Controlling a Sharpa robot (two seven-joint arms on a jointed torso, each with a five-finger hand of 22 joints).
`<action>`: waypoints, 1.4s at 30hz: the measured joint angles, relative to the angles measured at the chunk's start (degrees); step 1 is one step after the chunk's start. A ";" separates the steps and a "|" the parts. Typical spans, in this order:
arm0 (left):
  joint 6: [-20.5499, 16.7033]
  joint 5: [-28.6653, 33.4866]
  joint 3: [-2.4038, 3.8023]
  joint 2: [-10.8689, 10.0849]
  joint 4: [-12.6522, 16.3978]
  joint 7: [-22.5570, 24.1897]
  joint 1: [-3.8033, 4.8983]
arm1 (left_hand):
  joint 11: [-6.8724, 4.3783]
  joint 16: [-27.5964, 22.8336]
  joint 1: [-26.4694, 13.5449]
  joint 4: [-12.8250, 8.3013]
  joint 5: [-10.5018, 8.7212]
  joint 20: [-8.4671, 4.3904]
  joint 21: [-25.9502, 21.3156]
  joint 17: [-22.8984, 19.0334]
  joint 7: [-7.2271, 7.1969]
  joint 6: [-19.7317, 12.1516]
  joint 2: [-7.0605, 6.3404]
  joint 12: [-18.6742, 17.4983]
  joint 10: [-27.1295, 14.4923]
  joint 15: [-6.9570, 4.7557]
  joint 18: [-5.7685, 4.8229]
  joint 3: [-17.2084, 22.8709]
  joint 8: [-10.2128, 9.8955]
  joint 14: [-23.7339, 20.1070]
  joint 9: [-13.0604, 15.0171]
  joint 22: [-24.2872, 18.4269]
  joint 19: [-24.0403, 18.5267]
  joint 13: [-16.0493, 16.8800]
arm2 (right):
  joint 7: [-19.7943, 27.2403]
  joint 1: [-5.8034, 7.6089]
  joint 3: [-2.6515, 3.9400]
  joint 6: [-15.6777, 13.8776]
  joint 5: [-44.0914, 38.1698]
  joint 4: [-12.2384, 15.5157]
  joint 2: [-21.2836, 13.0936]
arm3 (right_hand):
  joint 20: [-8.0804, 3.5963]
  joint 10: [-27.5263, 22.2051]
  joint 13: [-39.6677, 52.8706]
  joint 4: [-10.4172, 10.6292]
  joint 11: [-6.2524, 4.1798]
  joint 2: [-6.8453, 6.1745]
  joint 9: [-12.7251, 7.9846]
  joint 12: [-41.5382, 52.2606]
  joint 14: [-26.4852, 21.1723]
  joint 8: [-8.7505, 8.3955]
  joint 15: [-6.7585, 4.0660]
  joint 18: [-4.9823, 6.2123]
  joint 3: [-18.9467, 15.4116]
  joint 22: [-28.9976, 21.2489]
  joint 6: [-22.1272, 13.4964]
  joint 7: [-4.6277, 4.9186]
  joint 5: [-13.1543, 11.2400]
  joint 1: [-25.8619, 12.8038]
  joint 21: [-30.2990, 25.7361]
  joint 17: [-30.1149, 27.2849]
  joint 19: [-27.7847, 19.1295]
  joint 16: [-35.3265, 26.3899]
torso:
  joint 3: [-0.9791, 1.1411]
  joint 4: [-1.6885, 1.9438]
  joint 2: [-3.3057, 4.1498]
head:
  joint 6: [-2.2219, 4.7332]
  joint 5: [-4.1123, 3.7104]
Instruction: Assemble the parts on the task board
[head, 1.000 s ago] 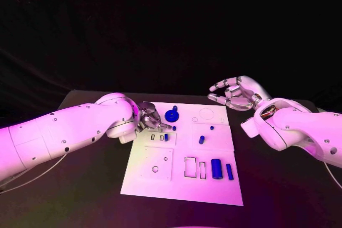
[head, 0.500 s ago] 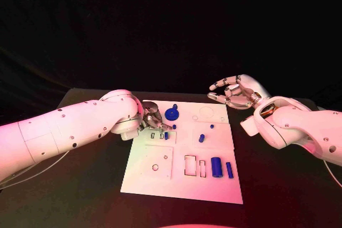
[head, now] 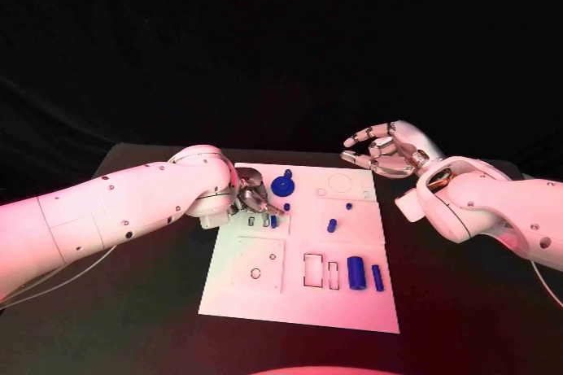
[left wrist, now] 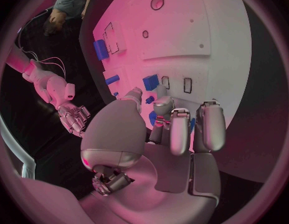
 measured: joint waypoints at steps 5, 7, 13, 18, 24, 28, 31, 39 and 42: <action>0.75 -0.04 -0.02 0.17 -0.02 -0.08 0.00 | 0.00 0.00 0.20 0.00 0.00 0.00 0.00 0.00 0.00 -0.41 0.20 0.21 0.00 0.00 0.00 0.00 0.00 0.00 0.29 0.12 0.00 0.11 | -0.07 -0.02 -0.01 0.06 -0.04 -0.12 0.24 | 0.00 0.00 0.00 0.00 0.00 0.00 0.00 0.00 0.00 0.00 0.00 0.00 0.00 0.00 0.00 0.00 0.00 0.00 0.00 0.00 0.00 0.00 | 0.02 0.03 -0.01 | -0.16 -0.05; 0.99 -0.05 -0.02 0.22 -0.01 -0.10 0.00 | 0.00 0.00 0.49 0.00 0.00 0.00 0.00 0.00 0.00 -0.41 0.49 0.22 0.00 0.00 0.00 0.00 0.00 0.00 0.41 0.12 0.00 0.11 | -0.08 -0.03 -0.01 0.08 -0.05 -0.16 0.29 | 0.00 0.00 0.00 0.00 0.00 0.00 0.00 0.00 0.00 0.00 0.00 0.00 0.00 0.00 0.00 0.00 0.00 0.00 0.00 0.00 0.00 0.00 | 0.02 0.03 -0.01 | -0.23 -0.07; 1.78 -0.06 -0.04 0.34 -0.08 -0.15 0.00 | 0.00 0.00 1.06 0.00 0.00 0.00 0.00 -0.01 0.00 -0.41 0.59 0.22 0.00 0.00 0.01 0.00 0.20 0.00 0.78 0.20 0.00 0.21 | -0.12 -0.04 -0.02 0.13 -0.07 -0.25 0.34 | 0.00 0.00 0.00 0.00 0.00 0.00 0.00 0.00 0.00 0.00 0.00 0.00 0.00 -0.01 0.00 0.00 0.21 0.00 0.00 0.00 0.00 0.00 | 0.05 0.02 -0.02 | -0.31 0.03; 2.25 -0.06 -0.10 0.57 -0.36 -0.19 0.01 | 0.00 0.22 1.56 0.00 0.31 0.00 0.00 -0.01 0.00 -0.82 0.95 0.21 0.00 0.00 0.00 0.00 0.20 0.00 1.11 0.31 0.00 0.30 | -0.14 -0.05 -0.02 0.15 -0.08 -0.30 0.39 | 0.00 0.00 0.00 0.00 0.00 0.00 0.00 0.00 0.00 0.00 0.00 0.00 0.00 -0.01 0.00 0.00 0.21 0.00 0.00 0.00 0.00 0.00 | 0.06 0.01 -0.03 | -0.36 0.09; 2.65 -0.04 -0.33 1.09 -0.58 -0.21 0.01 | 0.00 0.22 2.71 -0.15 0.31 0.00 0.01 -0.01 0.01 -0.81 1.17 0.21 0.00 0.00 0.00 0.36 0.19 0.00 1.61 0.37 0.00 0.30 | -0.16 -0.05 -0.03 0.18 -0.10 -0.34 0.53 | 0.00 0.00 -0.01 0.01 0.00 0.00 0.00 0.00 0.00 0.00 0.00 0.00 0.00 -0.02 0.00 0.00 0.44 0.00 0.00 0.04 0.00 0.00 | 0.05 -0.04 0.00 | -0.40 0.14; 2.77 -0.02 -0.39 1.22 -0.68 -0.21 0.01 | -0.20 0.22 3.44 -0.08 0.53 0.00 0.23 -0.01 -0.20 -1.02 1.92 0.21 -0.21 0.00 0.01 0.92 0.19 0.00 2.00 0.45 0.00 0.36 | -0.17 -0.07 -0.03 0.20 -0.11 -0.38 0.57 | 0.00 0.00 -0.01 0.01 0.00 0.00 0.00 0.00 0.00 0.00 0.00 0.00 0.00 -0.02 0.00 0.00 0.44 0.00 0.00 0.04 0.00 0.00 | 0.05 -0.08 0.02 | -0.40 0.15; 2.79 0.03 -0.40 1.24 -0.76 -0.21 0.01 | -0.20 0.22 4.55 -0.10 0.53 0.00 0.23 -0.01 0.00 -1.22 2.43 0.21 -0.21 0.00 0.01 1.87 0.19 0.00 2.32 0.50 0.00 0.36 | -0.18 -0.07 -0.04 0.22 -0.11 -0.43 0.61 | 0.00 0.00 -0.01 0.01 0.00 0.00 0.00 0.00 0.00 0.00 0.00 -0.01 0.00 -0.02 0.00 0.00 0.78 0.00 -0.04 0.04 0.00 0.00 | 0.08 -0.05 0.02 | -0.40 0.15; 2.79 0.28 -0.41 1.25 -0.77 -0.20 0.04 | -0.41 0.22 7.37 -0.03 0.52 0.00 0.23 -0.01 -0.18 -1.43 2.95 0.21 -0.42 0.00 0.01 5.28 0.17 0.00 3.13 0.55 0.00 0.36 | -0.24 -0.13 -0.06 0.28 -0.12 -0.58 0.73 | 0.00 0.00 -0.01 0.01 0.00 0.00 0.00 0.00 0.00 0.00 0.00 0.00 0.00 -0.03 0.00 0.00 1.00 0.00 -0.22 0.03 0.00 0.00 | 0.09 -0.01 0.02 | -0.50 0.07; 2.73 0.62 -0.36 1.25 -0.69 -0.14 0.09 | -0.41 0.22 8.52 0.03 0.52 0.00 0.23 -0.01 -0.21 -1.84 2.91 0.21 -0.42 0.00 0.01 8.00 0.16 0.00 3.48 0.65 0.00 0.39 | -0.28 -0.17 -0.07 0.31 -0.12 -0.65 0.78 | 0.00 0.00 -0.01 0.01 0.00 0.00 0.00 0.00 0.00 0.00 0.00 0.00 0.00 0.01 0.00 0.00 1.00 0.00 -0.22 0.03 0.00 0.00 | 0.09 -0.03 0.01 | -0.51 0.13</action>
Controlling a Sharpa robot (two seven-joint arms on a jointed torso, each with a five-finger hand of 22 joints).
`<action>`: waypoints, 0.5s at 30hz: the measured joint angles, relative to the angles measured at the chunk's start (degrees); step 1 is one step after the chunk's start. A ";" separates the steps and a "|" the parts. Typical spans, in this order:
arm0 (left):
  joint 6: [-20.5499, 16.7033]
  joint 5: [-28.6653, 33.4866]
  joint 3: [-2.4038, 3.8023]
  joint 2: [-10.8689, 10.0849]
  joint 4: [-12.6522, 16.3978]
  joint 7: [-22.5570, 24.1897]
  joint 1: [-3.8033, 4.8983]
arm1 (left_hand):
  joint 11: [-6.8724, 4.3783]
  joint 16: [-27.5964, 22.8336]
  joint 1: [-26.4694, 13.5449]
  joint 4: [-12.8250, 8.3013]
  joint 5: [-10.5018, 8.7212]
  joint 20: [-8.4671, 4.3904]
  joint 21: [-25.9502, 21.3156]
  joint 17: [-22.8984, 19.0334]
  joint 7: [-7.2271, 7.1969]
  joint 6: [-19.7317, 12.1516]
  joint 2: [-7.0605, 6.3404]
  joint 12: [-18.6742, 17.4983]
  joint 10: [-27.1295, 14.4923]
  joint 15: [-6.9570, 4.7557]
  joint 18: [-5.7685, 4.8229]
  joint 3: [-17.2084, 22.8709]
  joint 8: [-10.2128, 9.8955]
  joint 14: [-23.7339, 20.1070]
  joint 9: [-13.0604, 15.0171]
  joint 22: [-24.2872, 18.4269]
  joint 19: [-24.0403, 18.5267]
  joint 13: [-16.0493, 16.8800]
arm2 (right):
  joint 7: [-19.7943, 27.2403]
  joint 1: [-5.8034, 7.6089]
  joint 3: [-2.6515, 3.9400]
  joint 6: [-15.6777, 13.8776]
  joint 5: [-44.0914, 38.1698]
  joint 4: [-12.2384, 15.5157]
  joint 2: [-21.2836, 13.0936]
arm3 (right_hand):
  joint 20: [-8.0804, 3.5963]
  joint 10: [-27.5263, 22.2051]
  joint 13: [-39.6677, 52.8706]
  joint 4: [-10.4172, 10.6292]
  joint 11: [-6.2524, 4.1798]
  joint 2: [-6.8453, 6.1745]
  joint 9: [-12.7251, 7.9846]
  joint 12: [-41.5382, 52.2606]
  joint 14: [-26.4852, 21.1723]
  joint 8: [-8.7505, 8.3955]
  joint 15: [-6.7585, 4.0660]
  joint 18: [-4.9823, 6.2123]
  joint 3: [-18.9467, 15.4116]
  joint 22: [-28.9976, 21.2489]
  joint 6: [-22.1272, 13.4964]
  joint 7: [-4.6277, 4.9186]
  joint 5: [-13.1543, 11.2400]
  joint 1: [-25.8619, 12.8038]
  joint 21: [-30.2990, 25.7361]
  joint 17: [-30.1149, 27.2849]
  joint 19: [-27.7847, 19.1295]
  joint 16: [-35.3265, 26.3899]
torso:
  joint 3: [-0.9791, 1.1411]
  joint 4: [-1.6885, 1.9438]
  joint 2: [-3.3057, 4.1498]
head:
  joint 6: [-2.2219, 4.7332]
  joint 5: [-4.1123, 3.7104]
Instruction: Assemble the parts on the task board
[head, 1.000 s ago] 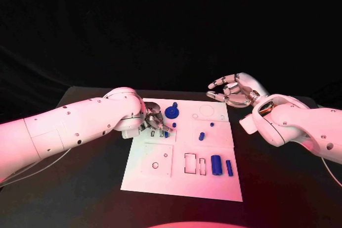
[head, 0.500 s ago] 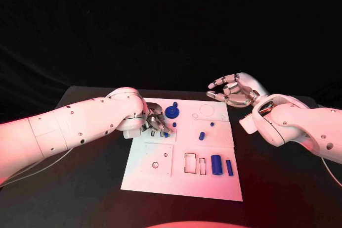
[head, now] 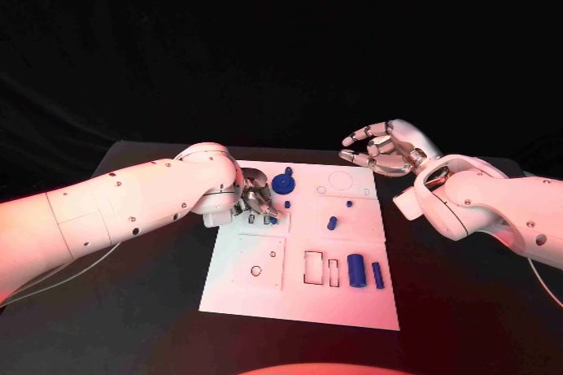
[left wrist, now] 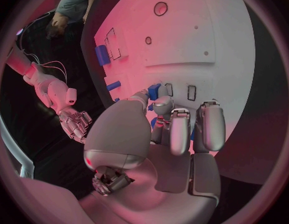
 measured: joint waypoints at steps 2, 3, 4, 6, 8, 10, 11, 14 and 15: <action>-0.08 0.35 0.00 -0.03 0.05 0.02 0.00 | 0.00 0.00 1.01 0.05 0.04 0.00 0.00 0.00 0.11 -0.13 -0.36 0.00 0.00 -0.12 0.00 2.57 -0.23 0.12 0.18 0.09 0.00 0.10 | -0.02 -0.02 -0.01 0.03 0.00 -0.04 0.03 | 0.00 0.00 0.00 0.00 0.00 0.00 0.00 0.00 0.00 0.00 0.00 0.00 0.00 0.00 0.00 0.00 0.00 0.00 0.00 0.00 0.00 0.00 | 0.00 -0.01 -0.01 | -0.01 0.02; -0.12 0.53 0.00 -0.05 0.07 0.02 0.00 | -0.01 0.00 1.28 0.10 0.19 0.00 0.00 0.00 0.18 -0.21 -0.55 0.00 -0.02 -0.21 0.00 3.61 -0.29 0.21 0.36 0.15 0.00 0.10 | -0.03 -0.02 -0.02 0.04 0.00 -0.06 0.04 | 0.00 0.00 0.00 0.00 0.00 0.00 0.00 0.00 0.00 0.00 0.00 0.00 0.00 0.00 0.00 0.00 0.00 0.00 0.00 0.00 0.00 0.00 | -0.01 -0.02 -0.01 | -0.01 0.03; -0.17 0.72 0.00 -0.08 0.09 0.02 0.00 | -0.10 0.00 1.90 0.09 0.19 0.00 0.00 0.00 0.24 -0.30 -0.87 0.00 -0.11 -0.33 0.00 5.49 -0.41 0.09 0.69 0.17 0.00 0.15 | -0.04 -0.03 -0.02 0.05 -0.01 -0.08 0.04 | 0.00 0.00 0.00 0.00 0.00 0.00 0.00 0.00 0.00 0.00 0.00 0.00 0.00 0.00 0.00 0.00 0.00 0.00 0.00 0.00 0.00 0.00 | -0.01 -0.02 -0.01 | 0.02 0.03; -0.31 1.23 -0.04 -0.19 0.13 0.02 0.00 | -0.10 0.00 2.74 0.84 0.19 0.00 0.00 0.00 0.21 -0.63 -1.70 0.00 -0.12 -0.42 0.00 7.77 -0.38 0.00 0.70 0.24 0.00 0.27 | -0.06 -0.05 -0.03 0.07 -0.02 -0.11 0.06 | 0.00 0.00 0.00 0.00 0.00 0.00 0.00 0.00 0.00 0.00 0.00 0.00 0.00 0.00 0.00 0.00 0.00 0.00 0.00 0.00 0.00 0.00 | -0.02 -0.02 -0.01 | 0.07 -0.01; -0.54 1.73 -0.04 -0.41 0.28 0.02 0.00 | -0.10 0.00 3.26 1.13 0.18 0.00 0.00 0.00 0.21 -0.62 -2.21 0.00 -0.13 -0.42 0.00 9.60 -0.06 0.00 0.70 0.24 0.00 0.28 | -0.08 -0.07 -0.05 0.10 -0.04 -0.14 0.06 | 0.00 0.00 0.00 0.00 0.00 0.00 0.00 0.00 0.00 0.00 0.00 0.00 0.00 0.00 0.00 0.00 0.00 0.00 0.00 -0.01 0.00 0.00 | -0.03 -0.02 -0.01 | 0.13 -0.04; -0.88 2.33 -0.01 -0.80 0.55 0.02 0.00 | -0.08 0.00 4.16 1.60 0.00 0.00 0.23 0.00 0.11 -0.72 -3.12 0.00 -0.14 -0.42 0.00 12.64 -0.01 0.00 0.70 0.33 0.00 0.36 | -0.09 -0.08 -0.06 0.14 -0.07 -0.17 0.07 | 0.00 0.00 0.00 0.00 0.00 0.00 0.00 0.00 0.00 0.05 0.00 0.00 0.00 0.00 0.00 0.00 0.00 0.00 0.00 -0.01 0.00 0.00 | -0.03 -0.02 -0.01 | 0.16 -0.08; -1.07 2.58 0.03 -1.01 0.68 0.03 0.00 | -0.07 0.00 4.32 1.87 -0.01 0.00 0.22 0.00 0.01 -0.82 -3.72 0.12 -0.15 -0.42 0.00 12.92 0.00 0.00 0.70 0.36 0.00 0.41 | -0.10 -0.09 -0.06 0.15 -0.09 -0.18 0.07 | 0.00 0.00 0.00 0.00 0.00 0.00 0.00 0.00 0.00 0.23 0.00 0.00 0.00 0.00 0.00 0.00 0.00 0.00 0.00 -0.01 0.00 0.00 | -0.03 -0.02 -0.01 | 0.17 -0.10; -1.77 3.38 0.13 -1.78 1.21 0.05 0.00 | 0.00 0.22 2.87 1.74 -0.26 0.00 0.22 0.00 -0.17 -1.01 -6.37 0.28 -0.20 -0.41 0.00 19.73 1.10 0.00 0.70 0.36 0.00 0.55 | -0.12 -0.12 -0.08 0.19 -0.14 -0.24 0.05 | 0.00 0.00 0.00 0.00 0.00 0.00 0.00 0.00 0.00 0.23 0.00 0.00 0.00 0.00 0.00 0.00 0.00 0.00 0.00 -0.01 0.00 0.00 | -0.03 0.03 -0.01 | 0.19 -0.17; -2.00 3.60 0.15 -2.04 1.41 0.06 0.00 | -0.02 0.22 2.59 1.91 -0.26 0.00 0.22 0.00 -0.17 -1.02 -6.74 0.36 -0.19 -0.41 0.00 19.91 1.35 0.00 0.70 0.36 0.00 0.60 | -0.13 -0.13 -0.08 0.20 -0.15 -0.27 0.04 | 0.00 0.00 0.00 0.00 0.00 0.00 0.00 0.00 0.00 0.23 0.00 0.00 0.00 -0.01 0.00 0.00 0.00 0.00 0.00 -0.01 0.00 0.00 | -0.03 0.04 -0.01 | 0.19 -0.19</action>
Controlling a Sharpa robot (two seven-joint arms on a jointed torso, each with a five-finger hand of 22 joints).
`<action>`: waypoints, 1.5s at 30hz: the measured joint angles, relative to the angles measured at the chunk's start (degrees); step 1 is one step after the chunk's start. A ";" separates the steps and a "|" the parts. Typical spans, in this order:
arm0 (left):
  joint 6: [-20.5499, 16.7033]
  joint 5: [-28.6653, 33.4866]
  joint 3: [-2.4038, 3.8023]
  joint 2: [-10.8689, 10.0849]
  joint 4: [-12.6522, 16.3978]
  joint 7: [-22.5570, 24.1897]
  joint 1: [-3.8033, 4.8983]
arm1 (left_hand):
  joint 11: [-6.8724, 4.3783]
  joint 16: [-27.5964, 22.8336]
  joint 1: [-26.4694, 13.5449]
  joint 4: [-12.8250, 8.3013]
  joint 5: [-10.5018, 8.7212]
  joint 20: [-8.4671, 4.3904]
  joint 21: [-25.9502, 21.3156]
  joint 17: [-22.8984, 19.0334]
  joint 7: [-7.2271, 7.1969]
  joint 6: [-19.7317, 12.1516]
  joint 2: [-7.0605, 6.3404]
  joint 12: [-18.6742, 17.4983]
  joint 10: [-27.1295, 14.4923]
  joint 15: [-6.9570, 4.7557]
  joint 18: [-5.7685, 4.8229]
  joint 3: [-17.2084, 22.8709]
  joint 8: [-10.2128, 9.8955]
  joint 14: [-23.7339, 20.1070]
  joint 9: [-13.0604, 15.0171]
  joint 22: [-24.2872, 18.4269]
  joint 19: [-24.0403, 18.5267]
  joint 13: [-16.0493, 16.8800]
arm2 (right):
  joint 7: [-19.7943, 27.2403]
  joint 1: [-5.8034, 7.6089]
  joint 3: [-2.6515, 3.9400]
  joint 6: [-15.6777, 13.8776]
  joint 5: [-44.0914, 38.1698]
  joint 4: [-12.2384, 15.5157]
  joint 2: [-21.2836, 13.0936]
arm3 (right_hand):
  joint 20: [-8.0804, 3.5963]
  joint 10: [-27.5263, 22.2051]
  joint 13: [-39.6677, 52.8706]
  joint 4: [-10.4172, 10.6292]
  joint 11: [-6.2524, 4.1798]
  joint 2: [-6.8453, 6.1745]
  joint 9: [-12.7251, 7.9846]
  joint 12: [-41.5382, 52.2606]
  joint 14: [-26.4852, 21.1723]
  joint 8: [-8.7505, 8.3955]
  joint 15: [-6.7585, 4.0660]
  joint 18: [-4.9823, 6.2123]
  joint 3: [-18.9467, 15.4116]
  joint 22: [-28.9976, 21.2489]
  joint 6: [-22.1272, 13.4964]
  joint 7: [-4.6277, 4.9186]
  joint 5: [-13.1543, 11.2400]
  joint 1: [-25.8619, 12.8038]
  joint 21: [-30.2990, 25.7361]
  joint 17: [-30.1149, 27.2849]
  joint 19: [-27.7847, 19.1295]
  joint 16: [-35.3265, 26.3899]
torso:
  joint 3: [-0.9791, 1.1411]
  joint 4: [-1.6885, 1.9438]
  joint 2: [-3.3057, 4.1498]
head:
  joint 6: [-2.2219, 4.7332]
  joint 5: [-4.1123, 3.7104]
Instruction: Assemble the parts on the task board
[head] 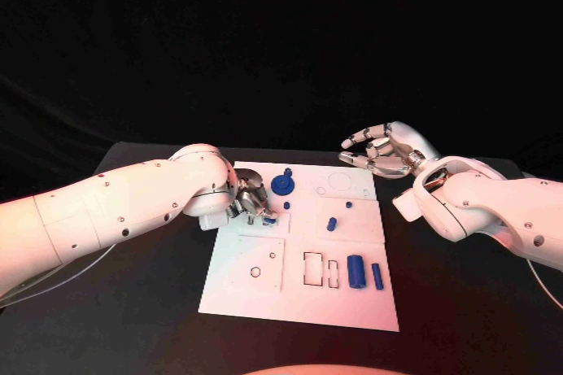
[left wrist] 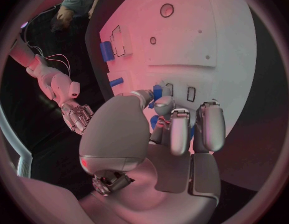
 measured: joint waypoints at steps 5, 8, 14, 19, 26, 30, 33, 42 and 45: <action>-1.32 0.87 0.06 -1.31 1.05 0.02 0.00 | -0.29 0.00 -0.61 -0.12 -0.06 0.00 0.00 0.00 0.00 -0.01 -0.63 0.26 0.31 0.00 0.00 1.76 0.67 0.00 0.00 0.00 0.00 0.20 | -0.03 -0.09 -0.01 0.06 -0.08 -0.22 -0.01 | 0.00 0.00 0.00 0.00 0.00 0.00 0.00 0.00 0.00 0.00 0.00 0.00 0.00 0.00 0.00 0.00 0.00 0.00 0.00 0.00 0.00 0.00 | 0.01 0.10 0.00 | -0.09 -0.08; -1.96 0.96 0.07 -1.74 1.60 0.03 0.00 | -0.08 0.07 -1.04 -0.16 -0.08 -0.14 0.07 0.00 0.02 -0.03 -1.06 0.58 0.54 0.00 0.00 3.22 1.32 0.00 0.00 0.00 0.16 0.46 | -0.04 -0.16 -0.02 0.09 -0.12 -0.26 -0.01 | 0.00 0.00 0.00 0.00 0.00 0.00 0.00 0.00 0.00 0.00 0.00 0.00 0.00 -0.01 0.00 0.00 0.33 0.00 0.00 0.00 0.00 0.00 | 0.02 0.10 0.00 | -0.14 -0.01; -3.11 0.37 0.08 -2.24 2.44 0.08 -0.07 | -0.36 0.22 -1.36 -0.08 -0.10 -0.10 0.39 0.00 0.19 -0.20 -1.38 0.92 0.83 0.00 -0.01 3.40 1.99 0.00 0.01 0.05 0.51 0.67 | -0.04 -0.27 -0.04 0.15 -0.26 -0.29 -0.03 | 0.00 0.00 0.01 0.00 0.00 0.00 0.00 0.00 0.00 0.00 0.00 0.00 0.00 -0.01 0.00 0.00 0.33 0.00 0.00 -0.01 0.00 0.00 | 0.01 0.08 0.03 | -0.25 0.19; -3.65 -0.84 0.00 -2.22 2.53 0.09 -0.28 | -0.36 0.44 -1.67 -0.19 -0.40 -0.10 0.39 0.00 0.21 -0.21 -1.68 0.92 0.83 0.00 -0.01 4.23 2.01 0.00 0.01 0.04 0.51 0.76 | -0.04 -0.30 -0.04 0.18 -0.39 -0.29 -0.05 | 0.00 0.00 0.05 0.00 0.00 0.00 0.00 0.00 0.00 0.00 0.00 0.00 0.00 -0.02 0.00 0.00 0.33 0.00 0.00 -0.01 0.00 0.00 | -0.01 0.10 0.01 | -0.40 0.29; -3.90 -3.03 -0.24 -1.70 2.42 0.08 -0.73 | -0.38 0.44 -2.05 -0.32 -0.44 -0.09 0.39 0.00 0.30 -0.30 -2.05 1.22 1.24 0.00 -0.92 5.39 2.31 0.00 0.03 0.04 0.93 0.98 | -0.04 -0.33 -0.04 0.22 -0.59 -0.28 -0.01 | 0.00 0.00 0.04 0.00 0.00 0.00 0.00 0.00 0.00 0.00 0.00 0.00 0.00 -0.02 0.00 0.00 0.33 0.00 0.00 -0.02 0.00 0.00 | -0.04 0.07 -0.01 | -0.44 0.47; -3.83 -4.29 -0.31 -1.50 2.29 0.00 -0.84 | -0.38 0.67 -2.20 -0.32 -0.40 -0.10 0.66 0.00 0.39 -0.37 -2.19 1.22 1.24 0.00 -0.92 5.39 2.32 0.00 0.29 0.04 0.93 1.11 | -0.04 -0.36 -0.04 0.24 -0.72 -0.27 0.00 | 0.00 0.00 0.04 0.00 0.00 0.00 0.00 0.00 0.00 0.00 0.00 0.00 0.00 -0.03 0.00 0.00 0.33 0.00 0.00 -0.02 0.00 0.00 | -0.04 -0.02 -0.01 | -0.45 0.56; -3.64 -5.07 -0.35 -1.40 2.22 -0.05 -0.88 | -0.38 0.67 -2.32 -0.32 -0.21 -0.10 0.66 -0.01 0.39 -0.37 -2.32 1.22 1.24 0.01 -0.91 5.39 2.32 0.00 0.29 0.04 0.92 1.11 | -0.04 -0.37 -0.04 0.25 -0.79 -0.25 -0.01 | 0.00 0.00 0.04 0.00 0.00 0.00 0.00 0.00 0.00 0.00 0.00 0.00 0.00 -0.03 0.00 0.00 0.33 0.00 0.00 -0.02 0.00 0.00 | -0.02 -0.02 -0.01 | -0.50 0.62; -2.61 -6.49 -0.41 -1.31 2.13 -0.16 -0.92 | -0.38 0.67 -2.35 -0.45 -0.21 -0.09 0.66 -0.01 0.15 -0.60 -2.82 1.45 1.24 0.01 -0.90 5.53 2.65 0.00 0.29 0.03 0.92 1.21 | -0.04 -0.39 -0.04 0.28 -0.97 -0.16 -0.04 | 0.00 0.00 0.03 0.00 0.00 0.00 0.00 0.00 0.00 0.00 0.00 0.00 0.00 -0.03 0.00 0.00 0.33 0.00 0.00 -0.02 0.00 0.00 | 0.03 -0.02 0.00 | -0.55 0.68; -2.15 -6.85 -0.43 -1.32 2.13 -0.21 -0.92 | -0.56 0.67 -2.43 -0.27 -0.21 -0.30 0.66 -0.01 0.15 -0.60 -3.02 1.82 1.50 -0.01 -0.90 5.72 2.65 0.01 0.29 0.03 1.13 1.54 | -0.04 -0.39 -0.04 0.29 -1.01 -0.15 -0.07 | 0.00 0.00 0.03 0.00 0.00 0.00 0.00 0.00 0.00 0.00 0.00 0.00 0.00 -0.03 0.00 0.00 0.33 0.00 0.00 -0.02 0.00 0.00 | 0.03 -0.03 0.01 | -0.58 0.68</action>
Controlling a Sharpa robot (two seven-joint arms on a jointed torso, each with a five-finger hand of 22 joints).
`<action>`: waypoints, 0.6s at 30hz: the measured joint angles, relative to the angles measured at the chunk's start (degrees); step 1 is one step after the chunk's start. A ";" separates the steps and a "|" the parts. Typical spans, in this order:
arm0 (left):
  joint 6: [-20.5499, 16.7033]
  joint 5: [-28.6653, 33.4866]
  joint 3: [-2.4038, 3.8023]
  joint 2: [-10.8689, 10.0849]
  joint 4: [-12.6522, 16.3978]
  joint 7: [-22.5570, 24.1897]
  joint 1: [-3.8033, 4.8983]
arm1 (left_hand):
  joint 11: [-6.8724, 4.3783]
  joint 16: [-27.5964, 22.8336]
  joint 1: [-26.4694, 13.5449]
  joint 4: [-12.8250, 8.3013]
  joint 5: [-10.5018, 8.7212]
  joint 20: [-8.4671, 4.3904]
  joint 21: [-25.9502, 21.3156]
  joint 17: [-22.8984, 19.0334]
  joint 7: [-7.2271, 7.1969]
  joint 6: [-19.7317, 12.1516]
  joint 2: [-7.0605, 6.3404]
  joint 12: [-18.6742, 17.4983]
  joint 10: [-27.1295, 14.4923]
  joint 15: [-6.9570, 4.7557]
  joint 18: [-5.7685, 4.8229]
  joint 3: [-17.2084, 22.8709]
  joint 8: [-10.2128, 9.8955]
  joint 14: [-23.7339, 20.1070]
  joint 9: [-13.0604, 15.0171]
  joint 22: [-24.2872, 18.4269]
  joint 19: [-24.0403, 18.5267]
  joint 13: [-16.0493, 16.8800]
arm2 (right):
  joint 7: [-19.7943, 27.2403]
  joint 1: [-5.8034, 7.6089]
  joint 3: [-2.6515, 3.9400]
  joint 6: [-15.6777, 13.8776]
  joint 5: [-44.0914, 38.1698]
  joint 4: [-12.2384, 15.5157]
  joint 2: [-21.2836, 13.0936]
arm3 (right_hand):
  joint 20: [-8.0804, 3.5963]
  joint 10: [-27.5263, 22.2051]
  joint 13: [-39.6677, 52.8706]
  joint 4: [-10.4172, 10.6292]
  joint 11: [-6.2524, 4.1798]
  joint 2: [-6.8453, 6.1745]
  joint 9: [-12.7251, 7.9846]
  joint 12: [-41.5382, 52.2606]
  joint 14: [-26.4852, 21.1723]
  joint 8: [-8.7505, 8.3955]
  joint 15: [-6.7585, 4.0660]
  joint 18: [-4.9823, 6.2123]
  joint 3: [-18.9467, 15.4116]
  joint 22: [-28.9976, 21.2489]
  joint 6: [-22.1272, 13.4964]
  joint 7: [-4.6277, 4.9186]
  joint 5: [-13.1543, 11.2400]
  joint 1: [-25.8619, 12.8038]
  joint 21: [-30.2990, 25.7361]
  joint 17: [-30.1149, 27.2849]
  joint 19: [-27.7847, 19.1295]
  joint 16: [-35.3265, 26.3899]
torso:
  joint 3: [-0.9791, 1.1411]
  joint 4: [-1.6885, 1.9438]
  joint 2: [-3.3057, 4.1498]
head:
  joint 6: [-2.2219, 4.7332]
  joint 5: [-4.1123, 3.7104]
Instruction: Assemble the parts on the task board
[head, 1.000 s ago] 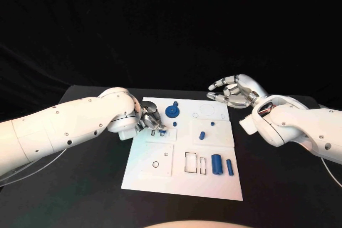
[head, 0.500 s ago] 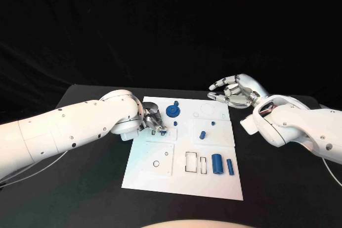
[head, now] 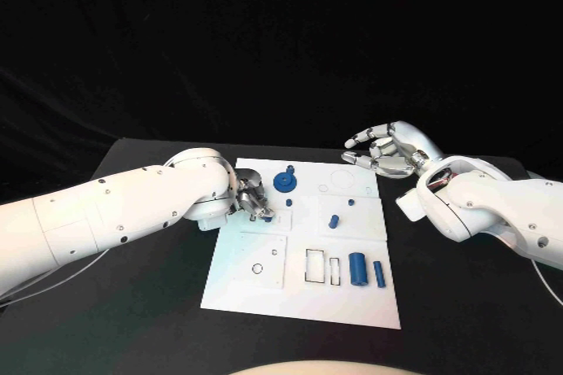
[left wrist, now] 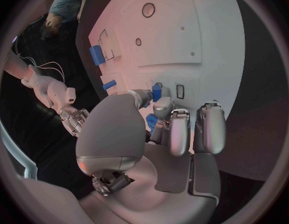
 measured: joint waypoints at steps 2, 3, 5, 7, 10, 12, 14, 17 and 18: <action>0.30 -0.20 -0.01 -0.01 0.00 -0.04 0.00 | 0.07 0.18 -0.05 -0.28 0.00 0.00 0.00 0.00 0.00 0.00 -0.05 0.20 0.25 -0.19 0.00 0.71 0.23 0.19 0.00 0.00 0.00 0.17 | 0.00 0.00 0.00 0.00 -0.02 0.01 -0.02 | 0.00 0.00 0.00 0.00 0.00 0.00 0.00 0.00 0.00 0.00 0.00 0.00 0.00 0.00 0.00 0.00 0.00 0.00 0.00 0.00 0.00 0.00 | 0.00 -0.01 0.00 | -0.01 0.00; 0.47 -0.32 -0.01 -0.02 0.00 -0.06 0.00 | 0.05 0.27 -0.24 -0.28 0.00 0.00 0.00 0.00 0.00 0.00 -0.24 0.32 0.27 -0.19 0.00 0.71 0.43 0.19 0.00 0.00 0.00 0.31 | 0.00 0.00 0.00 0.00 -0.04 0.03 -0.02 | 0.00 0.00 0.00 0.00 0.00 0.00 0.00 0.00 0.00 0.00 0.00 0.00 0.00 0.00 0.00 0.00 0.00 0.00 0.00 0.00 0.00 0.00 | 0.00 -0.02 0.01 | -0.01 0.00; 0.71 -0.51 -0.01 -0.03 0.00 -0.08 0.00 | -0.12 0.27 -0.44 -0.34 0.00 0.00 0.00 0.00 0.00 0.00 -0.44 0.33 0.44 -0.19 0.00 0.79 0.64 0.19 0.00 0.00 0.00 0.39 | 0.00 0.00 0.00 0.00 -0.05 0.04 -0.04 | 0.00 0.00 0.00 0.00 0.00 0.00 0.00 0.00 0.00 0.00 0.00 0.00 0.00 0.00 0.00 0.00 0.00 0.00 0.00 0.00 0.00 0.00 | 0.00 -0.02 0.01 | -0.03 0.00; 0.95 -0.70 -0.01 -0.03 -0.01 -0.10 0.02 | -0.12 0.27 -0.46 -0.34 0.00 0.00 0.00 0.00 0.00 0.00 -0.47 0.56 0.45 -0.19 0.00 0.80 0.65 0.19 0.00 0.00 0.00 0.50 | 0.00 0.00 0.00 0.00 -0.07 0.04 -0.04 | 0.00 0.00 0.00 0.00 0.00 0.00 0.00 0.00 0.00 0.00 0.00 0.00 0.00 0.00 0.00 0.00 0.00 0.00 0.00 0.00 0.00 0.00 | -0.01 -0.02 0.01 | -0.04 0.00; 1.20 -0.91 0.01 -0.04 -0.01 -0.13 0.03 | -0.12 0.27 -0.53 -0.34 0.00 0.00 0.00 0.00 0.00 0.00 -0.53 0.56 0.45 -0.19 0.00 0.79 0.66 0.19 0.00 -0.01 0.00 0.54 | 0.00 0.00 0.00 0.01 -0.09 0.05 -0.04 | 0.00 0.00 -0.01 0.00 0.00 0.00 0.00 0.00 0.00 0.00 0.00 0.00 0.00 0.04 0.00 0.00 0.00 0.00 0.00 0.01 0.00 0.00 | -0.02 0.00 0.02 | -0.05 0.00; 1.32 -1.05 0.01 -0.04 -0.01 -0.15 0.03 | -0.12 0.27 -0.53 -0.31 0.00 0.00 0.00 0.00 0.00 0.00 -0.53 0.56 0.45 -0.19 0.00 0.83 0.66 0.19 0.00 -0.01 0.00 0.54 | 0.00 0.00 0.00 0.01 -0.10 0.05 -0.04 | 0.00 0.00 -0.01 0.00 0.00 0.00 0.00 0.00 0.00 0.00 0.00 0.00 0.00 0.04 0.00 0.00 0.00 0.00 0.00 0.04 0.00 0.00 | -0.03 0.01 0.03 | -0.08 0.00; 1.39 -1.15 0.01 -0.04 -0.01 -0.15 0.03 | -0.12 0.27 -0.54 -0.41 -0.01 0.00 0.00 0.00 0.00 0.00 -0.54 0.56 0.45 -0.19 0.00 1.32 0.66 0.19 0.00 -0.01 0.00 0.54 | 0.00 0.00 0.00 0.01 -0.11 0.06 -0.05 | 0.00 0.00 -0.01 0.00 0.00 0.00 0.00 0.00 0.00 0.00 0.00 0.00 0.00 0.04 0.00 0.00 0.00 0.00 0.00 0.05 0.00 0.00 | -0.04 0.01 0.03 | -0.09 0.00; 1.44 -1.27 0.01 -0.03 -0.01 -0.15 0.03 | -0.12 0.26 -0.68 -0.40 -0.01 0.00 0.00 0.00 0.00 0.00 -0.68 0.56 0.45 -0.19 0.01 1.32 0.66 0.19 0.00 -0.01 0.00 0.54 | 0.00 0.00 0.00 0.01 -0.12 0.07 -0.05 | 0.00 0.00 -0.01 0.00 0.00 0.00 0.00 0.00 0.00 0.00 0.00 0.00 0.00 0.04 0.00 0.00 0.00 0.00 0.00 0.05 0.00 0.00 | -0.03 0.03 0.03 | -0.09 -0.01; 1.44 -1.30 0.01 -0.02 -0.01 -0.15 0.03 | -0.12 0.26 -0.68 -0.40 -0.02 0.00 0.00 0.00 0.00 0.01 -0.68 0.56 0.45 -0.19 0.01 1.32 0.66 0.19 0.00 -0.01 0.00 0.54 | 0.00 0.00 0.00 0.01 -0.12 0.07 -0.06 | 0.00 0.00 -0.01 0.00 0.00 0.00 0.00 0.00 0.00 0.00 0.00 0.00 0.00 0.04 0.00 0.00 0.00 0.00 0.00 0.05 0.00 0.00 | -0.03 0.04 0.03 | -0.09 -0.01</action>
